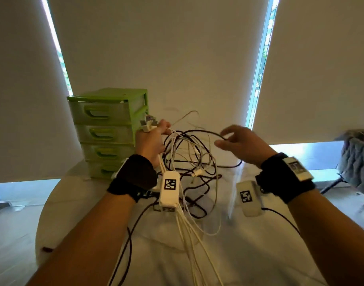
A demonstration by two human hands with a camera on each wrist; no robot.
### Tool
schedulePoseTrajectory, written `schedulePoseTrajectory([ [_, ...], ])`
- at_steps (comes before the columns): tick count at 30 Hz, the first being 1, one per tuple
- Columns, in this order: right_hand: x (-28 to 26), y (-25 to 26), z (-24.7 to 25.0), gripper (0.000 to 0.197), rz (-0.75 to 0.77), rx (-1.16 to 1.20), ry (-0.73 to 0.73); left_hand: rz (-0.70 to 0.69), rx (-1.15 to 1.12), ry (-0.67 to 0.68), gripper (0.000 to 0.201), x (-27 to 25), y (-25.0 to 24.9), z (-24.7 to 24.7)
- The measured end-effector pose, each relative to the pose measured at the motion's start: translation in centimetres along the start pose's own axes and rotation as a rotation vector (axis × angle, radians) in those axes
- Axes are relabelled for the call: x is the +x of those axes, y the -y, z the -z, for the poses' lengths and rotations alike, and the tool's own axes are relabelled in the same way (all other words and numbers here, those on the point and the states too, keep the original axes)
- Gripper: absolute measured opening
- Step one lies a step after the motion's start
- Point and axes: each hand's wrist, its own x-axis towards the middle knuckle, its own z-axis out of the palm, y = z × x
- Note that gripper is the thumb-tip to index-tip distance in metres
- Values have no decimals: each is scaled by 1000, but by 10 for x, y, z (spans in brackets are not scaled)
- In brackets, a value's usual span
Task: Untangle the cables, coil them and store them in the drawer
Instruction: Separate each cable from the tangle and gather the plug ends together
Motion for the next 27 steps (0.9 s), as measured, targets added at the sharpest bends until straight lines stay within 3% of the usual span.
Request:
schedulePoseTrajectory([
  [2,2,19,-16,50,73,32,-73,-27,11,-1,22,-2,1,-10],
  [4,5,33,-27,52,159,-43,-174,-59,1,-26,22,2,2,-13],
  [6,14,34,-36,45,151,-220,-67,-76,-44,-26,23,7,4,-13],
  [7,19,30,-40,35,127,-288,8,-77,-71,-24,23,10,5,-12],
  [9,30,17,-41,9,69,-345,10,-61,-114,-42,22,19,6,-8],
  [12,43,-5,-32,21,5,-320,-34,-51,-153,-74,21,34,12,-1],
  [15,47,-1,-34,10,2,-87,64,-66,-175,-7,21,38,18,-8],
  [17,52,2,-42,23,-12,-59,129,-79,-201,41,21,38,17,-14],
  [18,56,0,-46,19,0,-100,121,-88,-216,58,21,40,15,-14],
  [20,59,-5,-45,9,14,-172,78,-109,-249,74,21,45,10,-9],
  [25,59,-31,-10,19,-89,-127,-125,-131,-258,17,20,53,3,3],
  [27,56,-34,-1,11,-154,-161,-226,-154,-223,-13,20,50,1,0],
])
